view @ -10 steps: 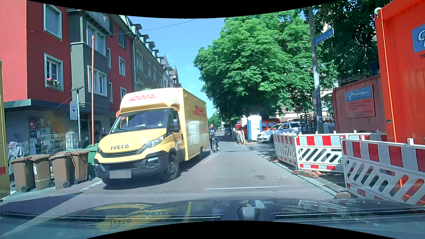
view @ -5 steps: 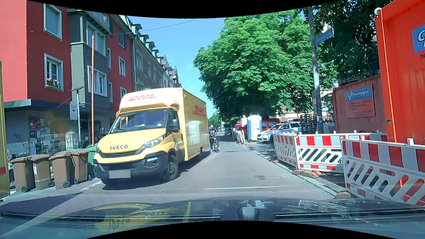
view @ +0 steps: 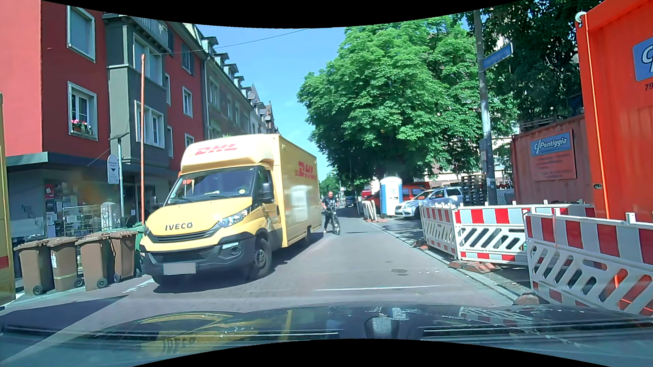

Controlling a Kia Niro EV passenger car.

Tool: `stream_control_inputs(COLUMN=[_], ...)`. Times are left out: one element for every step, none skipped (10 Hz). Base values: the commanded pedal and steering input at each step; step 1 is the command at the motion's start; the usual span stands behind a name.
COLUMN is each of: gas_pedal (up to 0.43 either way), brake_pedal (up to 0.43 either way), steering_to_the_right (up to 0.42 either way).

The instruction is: Follow the waypoints while adhering to traffic rules and regulations

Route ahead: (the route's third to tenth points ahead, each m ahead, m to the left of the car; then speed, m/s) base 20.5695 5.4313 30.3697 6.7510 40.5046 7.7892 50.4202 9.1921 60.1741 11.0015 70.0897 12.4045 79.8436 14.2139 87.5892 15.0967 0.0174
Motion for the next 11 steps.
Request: stream_control_inputs(gas_pedal=[0.0,0.0,0.0,0.0,0.0,0.0,0.0,0.0,0.0,0.0,0.0], brake_pedal=[0.22,0.22,0.22,0.22,0.226,0.22,0.22,0.226,0.22,0.226,0.226], steering_to_the_right=[0.308,0.309,0.309,0.309,0.309,0.31,0.311,0.313,0.313,0.313,0.313])
